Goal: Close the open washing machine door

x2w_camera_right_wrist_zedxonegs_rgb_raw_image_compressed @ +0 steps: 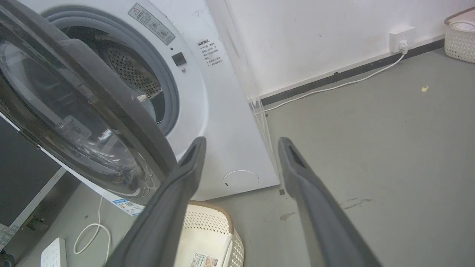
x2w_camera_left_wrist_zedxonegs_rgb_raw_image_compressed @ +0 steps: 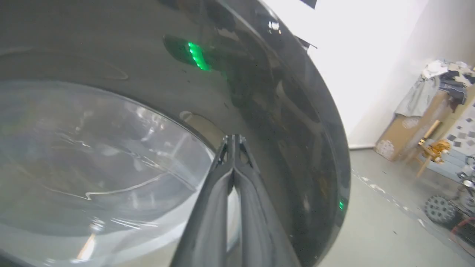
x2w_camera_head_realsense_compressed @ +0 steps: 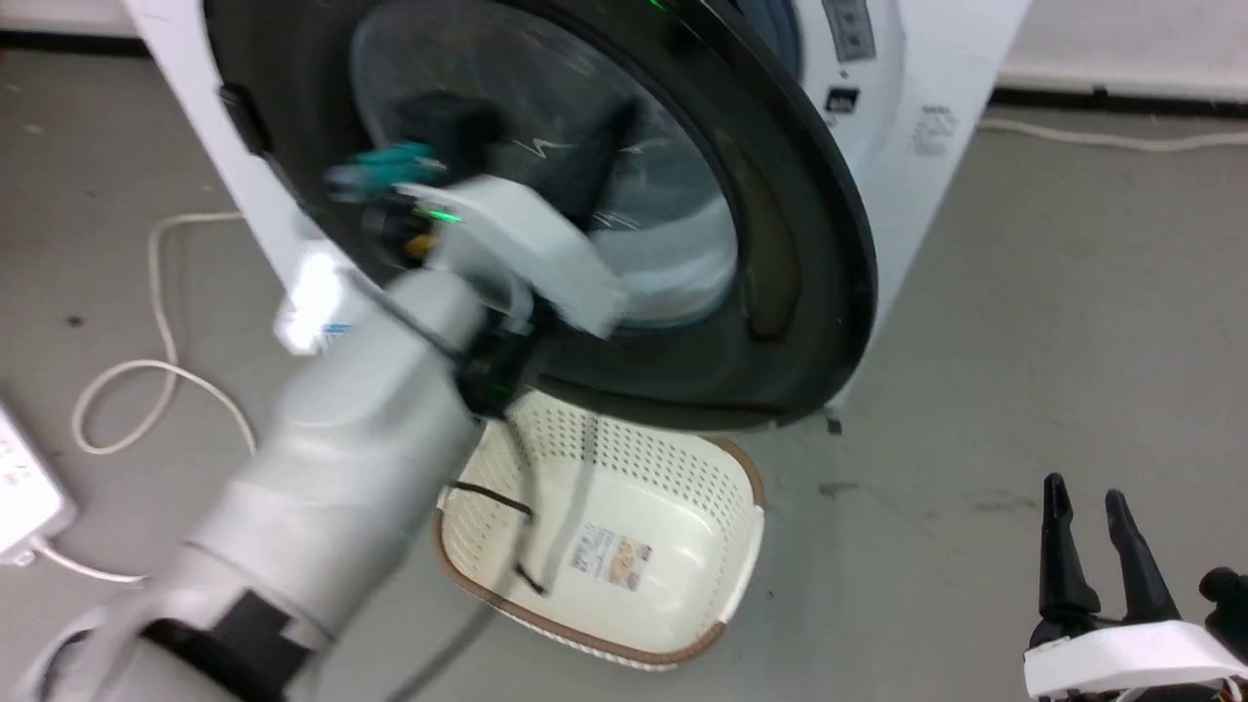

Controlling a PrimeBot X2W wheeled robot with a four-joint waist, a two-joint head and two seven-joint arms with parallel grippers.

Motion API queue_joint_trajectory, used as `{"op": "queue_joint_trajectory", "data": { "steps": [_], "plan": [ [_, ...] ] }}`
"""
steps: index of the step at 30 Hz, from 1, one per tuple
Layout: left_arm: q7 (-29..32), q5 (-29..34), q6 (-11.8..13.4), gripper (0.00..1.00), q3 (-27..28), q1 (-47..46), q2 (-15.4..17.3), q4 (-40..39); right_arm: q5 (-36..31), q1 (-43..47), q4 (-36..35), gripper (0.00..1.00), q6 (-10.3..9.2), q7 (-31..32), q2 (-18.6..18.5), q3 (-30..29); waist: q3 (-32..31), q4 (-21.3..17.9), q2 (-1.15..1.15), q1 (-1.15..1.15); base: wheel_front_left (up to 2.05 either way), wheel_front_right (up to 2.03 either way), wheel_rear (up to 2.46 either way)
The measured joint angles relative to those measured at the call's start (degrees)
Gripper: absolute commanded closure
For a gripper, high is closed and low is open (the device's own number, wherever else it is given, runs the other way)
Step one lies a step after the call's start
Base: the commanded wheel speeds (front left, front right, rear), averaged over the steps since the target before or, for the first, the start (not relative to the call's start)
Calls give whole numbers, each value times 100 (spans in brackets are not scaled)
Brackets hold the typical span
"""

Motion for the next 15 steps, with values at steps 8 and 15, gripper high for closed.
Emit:
{"op": "queue_joint_trajectory", "data": {
  "steps": [8, 15],
  "plan": [
    [-132, 1268, 869, 100, 2192, 956, 799, -1430, -77, 114, -19, 0, 0, 0, 2, 27, -348, 453, 0, -1, 0, 0, 0],
    [-131, 3025, 1271, 100, 3628, 3189, 738, -2945, -104, 239, -1, 0, 0, 0, 1, 109, -645, 710, -1, -1, 0, 0, 0]
  ]
}}
